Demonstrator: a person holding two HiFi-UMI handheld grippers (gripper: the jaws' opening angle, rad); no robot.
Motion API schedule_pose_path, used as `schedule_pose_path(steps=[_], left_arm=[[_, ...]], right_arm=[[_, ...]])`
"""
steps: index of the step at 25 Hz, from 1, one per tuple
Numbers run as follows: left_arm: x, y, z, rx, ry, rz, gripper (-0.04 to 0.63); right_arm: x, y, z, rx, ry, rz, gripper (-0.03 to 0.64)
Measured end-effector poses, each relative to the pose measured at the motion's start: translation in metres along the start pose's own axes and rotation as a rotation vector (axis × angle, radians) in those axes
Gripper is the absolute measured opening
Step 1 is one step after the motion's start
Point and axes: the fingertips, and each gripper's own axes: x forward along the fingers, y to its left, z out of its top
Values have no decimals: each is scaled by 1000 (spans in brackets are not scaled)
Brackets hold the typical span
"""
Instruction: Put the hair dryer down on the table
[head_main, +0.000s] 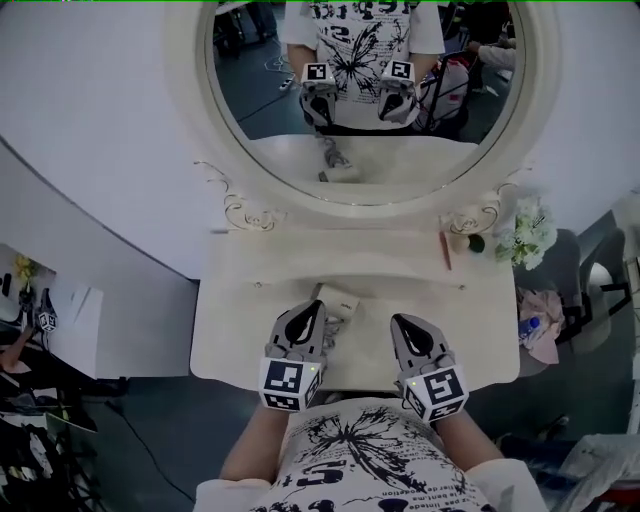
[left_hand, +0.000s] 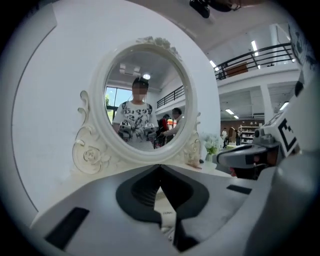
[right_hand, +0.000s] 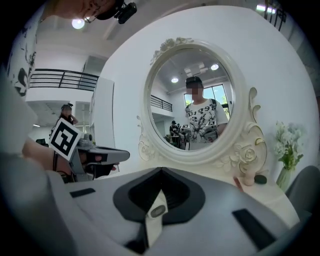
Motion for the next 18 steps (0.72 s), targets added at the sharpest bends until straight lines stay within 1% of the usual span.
schedule_pose_path(steps=[3, 6, 12, 18], left_arm=[[-13, 2, 38, 24, -89, 8, 21], [-27, 1, 63, 24, -143, -3, 21], [-43, -12, 78, 0, -191, -83, 21], [-44, -17, 80, 5, -203, -98, 21]], right_arm=[[-3, 3, 16, -35, -39, -2, 11], [-8, 4, 34, -49, -77, -4, 11], [-20, 3, 62, -62, -154, -20, 11], [-25, 6, 67, -84, -168, -39, 11]])
